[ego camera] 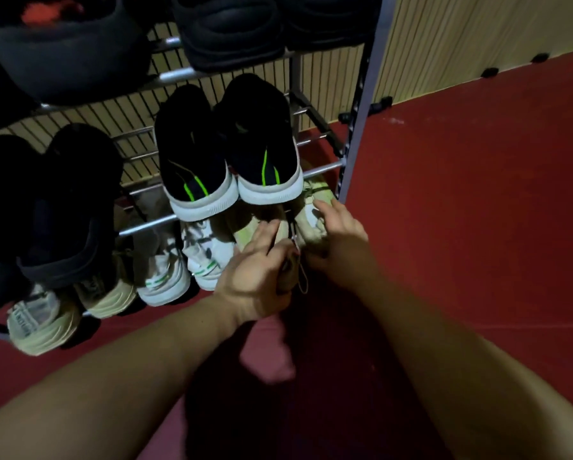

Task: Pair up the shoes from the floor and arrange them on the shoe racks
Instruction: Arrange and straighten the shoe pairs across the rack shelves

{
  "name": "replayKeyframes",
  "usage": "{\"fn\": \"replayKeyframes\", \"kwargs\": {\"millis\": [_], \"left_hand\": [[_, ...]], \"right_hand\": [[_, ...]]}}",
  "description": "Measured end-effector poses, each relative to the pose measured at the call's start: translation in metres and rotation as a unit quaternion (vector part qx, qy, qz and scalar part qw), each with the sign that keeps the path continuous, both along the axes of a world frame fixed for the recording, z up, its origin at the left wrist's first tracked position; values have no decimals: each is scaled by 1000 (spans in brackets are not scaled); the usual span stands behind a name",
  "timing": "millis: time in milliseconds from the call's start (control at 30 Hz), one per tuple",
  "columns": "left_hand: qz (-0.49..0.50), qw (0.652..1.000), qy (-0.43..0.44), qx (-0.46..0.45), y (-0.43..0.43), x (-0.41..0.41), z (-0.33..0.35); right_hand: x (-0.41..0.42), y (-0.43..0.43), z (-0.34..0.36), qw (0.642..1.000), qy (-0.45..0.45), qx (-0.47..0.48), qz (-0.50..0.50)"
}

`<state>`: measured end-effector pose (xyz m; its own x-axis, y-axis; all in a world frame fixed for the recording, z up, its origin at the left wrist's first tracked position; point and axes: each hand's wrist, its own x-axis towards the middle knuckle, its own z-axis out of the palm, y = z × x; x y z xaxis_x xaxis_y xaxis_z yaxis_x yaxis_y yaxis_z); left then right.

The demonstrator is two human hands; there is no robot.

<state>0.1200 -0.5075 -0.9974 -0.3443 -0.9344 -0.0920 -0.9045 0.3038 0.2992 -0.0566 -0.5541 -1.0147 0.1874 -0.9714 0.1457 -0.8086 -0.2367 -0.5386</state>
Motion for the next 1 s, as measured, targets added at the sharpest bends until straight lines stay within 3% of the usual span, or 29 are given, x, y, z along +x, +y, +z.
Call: {"fn": "replayKeyframes", "kwargs": {"millis": [133, 233, 333, 467, 567, 700, 800, 867, 1000], "left_hand": [[33, 999, -15, 9, -32, 0, -6], [52, 998, -40, 23, -48, -4, -13], [52, 998, -12, 25, -57, 0, -19], [3, 1000, 12, 11, -62, 13, -21], [-38, 999, 16, -24, -66, 12, -24], [-78, 995, 43, -48, -69, 20, -35], [-25, 997, 59, -46, -59, 14, -45], [33, 999, 31, -15, -55, 7, -44], [96, 994, -21, -44, -58, 2, -36]], "right_hand": [[22, -32, -12, 999, 37, 2, 7], [17, -36, -33, 999, -27, 1, 20], [5, -22, -46, 999, -30, -18, 42], [10, -23, -48, 997, -79, -8, 22], [14, -23, -44, 992, -105, -66, -11], [10, -9, -47, 994, -78, -68, -25], [8, -4, -57, 996, -73, -44, -30], [8, -9, -59, 996, -77, -24, -32], [9, -22, -52, 996, -82, -15, -13]]}}
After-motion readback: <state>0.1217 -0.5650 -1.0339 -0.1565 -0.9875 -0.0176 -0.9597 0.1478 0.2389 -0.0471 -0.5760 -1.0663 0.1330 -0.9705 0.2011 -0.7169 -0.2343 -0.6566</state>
